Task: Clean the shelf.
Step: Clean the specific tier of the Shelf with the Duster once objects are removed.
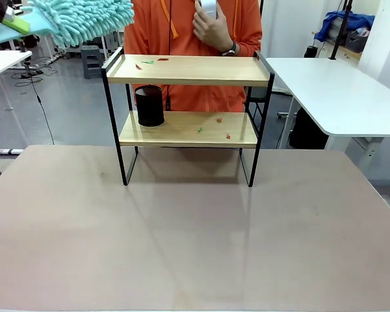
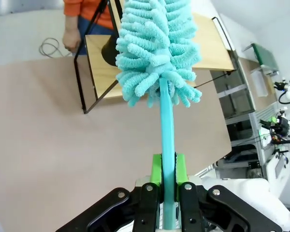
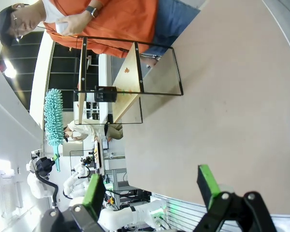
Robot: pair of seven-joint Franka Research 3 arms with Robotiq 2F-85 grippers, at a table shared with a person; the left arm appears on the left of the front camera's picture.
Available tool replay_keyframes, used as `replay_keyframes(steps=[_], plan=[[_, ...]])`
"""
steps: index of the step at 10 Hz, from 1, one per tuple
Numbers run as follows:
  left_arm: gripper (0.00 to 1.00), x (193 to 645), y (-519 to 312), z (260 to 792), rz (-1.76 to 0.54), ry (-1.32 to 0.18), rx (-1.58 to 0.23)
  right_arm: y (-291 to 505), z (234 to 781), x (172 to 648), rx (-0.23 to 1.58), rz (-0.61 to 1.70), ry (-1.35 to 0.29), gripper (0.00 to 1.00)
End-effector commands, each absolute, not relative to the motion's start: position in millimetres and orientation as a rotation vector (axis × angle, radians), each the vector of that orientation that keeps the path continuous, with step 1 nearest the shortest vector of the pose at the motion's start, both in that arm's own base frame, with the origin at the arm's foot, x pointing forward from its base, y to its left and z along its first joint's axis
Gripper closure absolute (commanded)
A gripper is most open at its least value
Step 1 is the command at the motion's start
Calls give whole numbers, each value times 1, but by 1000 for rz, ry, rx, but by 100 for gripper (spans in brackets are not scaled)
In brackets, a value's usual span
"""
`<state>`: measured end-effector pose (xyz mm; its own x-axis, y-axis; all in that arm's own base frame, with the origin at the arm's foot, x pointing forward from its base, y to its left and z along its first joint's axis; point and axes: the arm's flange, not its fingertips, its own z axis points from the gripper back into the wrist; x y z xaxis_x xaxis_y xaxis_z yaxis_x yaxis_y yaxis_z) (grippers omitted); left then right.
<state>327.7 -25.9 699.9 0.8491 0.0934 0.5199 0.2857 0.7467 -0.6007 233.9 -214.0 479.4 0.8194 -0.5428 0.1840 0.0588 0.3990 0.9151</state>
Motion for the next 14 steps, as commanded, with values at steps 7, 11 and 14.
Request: replay_keyframes(steps=[7, 11, 14], plan=[[88, 391, -129, 680, 21, -621, -481, -215, 481, 236, 1114, -383, -530, 0], [88, 405, -149, 665, -11, -572, -396, -215, 481, 236, 1114, -383, -530, 0], [88, 402, -148, 659, -87, -500, -433, -215, 481, 236, 1114, -383, -530, 0]])
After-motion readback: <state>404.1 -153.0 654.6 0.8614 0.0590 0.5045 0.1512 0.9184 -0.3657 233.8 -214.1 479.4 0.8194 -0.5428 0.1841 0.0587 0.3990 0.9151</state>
